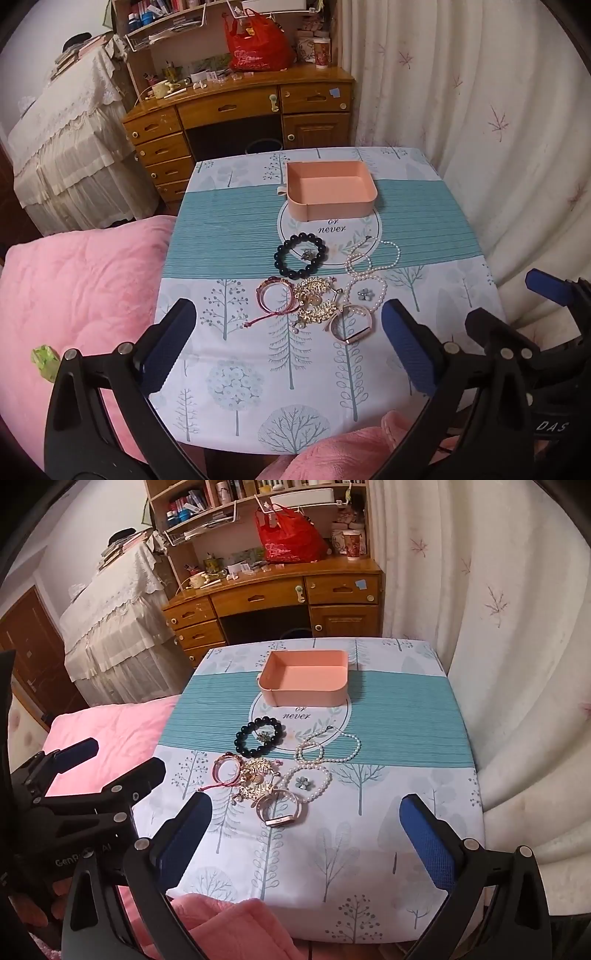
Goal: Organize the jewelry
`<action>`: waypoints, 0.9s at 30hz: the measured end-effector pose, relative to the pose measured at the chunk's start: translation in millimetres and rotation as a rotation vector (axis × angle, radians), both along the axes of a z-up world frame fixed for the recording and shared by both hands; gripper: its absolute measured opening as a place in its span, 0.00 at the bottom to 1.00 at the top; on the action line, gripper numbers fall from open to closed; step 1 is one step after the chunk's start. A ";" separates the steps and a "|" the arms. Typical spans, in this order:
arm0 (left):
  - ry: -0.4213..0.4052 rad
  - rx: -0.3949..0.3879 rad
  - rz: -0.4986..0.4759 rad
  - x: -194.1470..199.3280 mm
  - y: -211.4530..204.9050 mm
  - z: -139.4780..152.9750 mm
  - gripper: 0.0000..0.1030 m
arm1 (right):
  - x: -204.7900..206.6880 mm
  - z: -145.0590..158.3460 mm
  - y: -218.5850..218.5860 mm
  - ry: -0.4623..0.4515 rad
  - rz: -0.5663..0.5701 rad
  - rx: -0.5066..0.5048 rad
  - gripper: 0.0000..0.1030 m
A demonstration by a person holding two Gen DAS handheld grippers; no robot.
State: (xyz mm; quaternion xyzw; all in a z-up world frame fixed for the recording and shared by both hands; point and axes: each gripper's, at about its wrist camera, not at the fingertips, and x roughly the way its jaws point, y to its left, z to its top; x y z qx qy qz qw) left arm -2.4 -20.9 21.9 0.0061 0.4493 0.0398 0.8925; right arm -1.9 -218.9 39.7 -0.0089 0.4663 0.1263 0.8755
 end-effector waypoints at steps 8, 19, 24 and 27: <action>0.000 0.003 0.006 -6.1 3.3 -2.8 0.97 | -1.9 -0.4 9.7 0.000 0.015 -0.003 1.00; -0.009 -0.004 0.013 -7.5 4.1 -1.9 0.97 | -5.0 -0.1 9.8 0.001 0.022 -0.004 1.00; -0.008 -0.011 0.009 -10.7 2.0 -5.1 0.97 | -8.6 0.7 9.2 -0.001 0.023 -0.002 1.00; -0.011 -0.011 0.009 -12.8 0.4 -6.7 0.97 | -14.4 1.5 7.8 -0.008 0.028 -0.001 1.00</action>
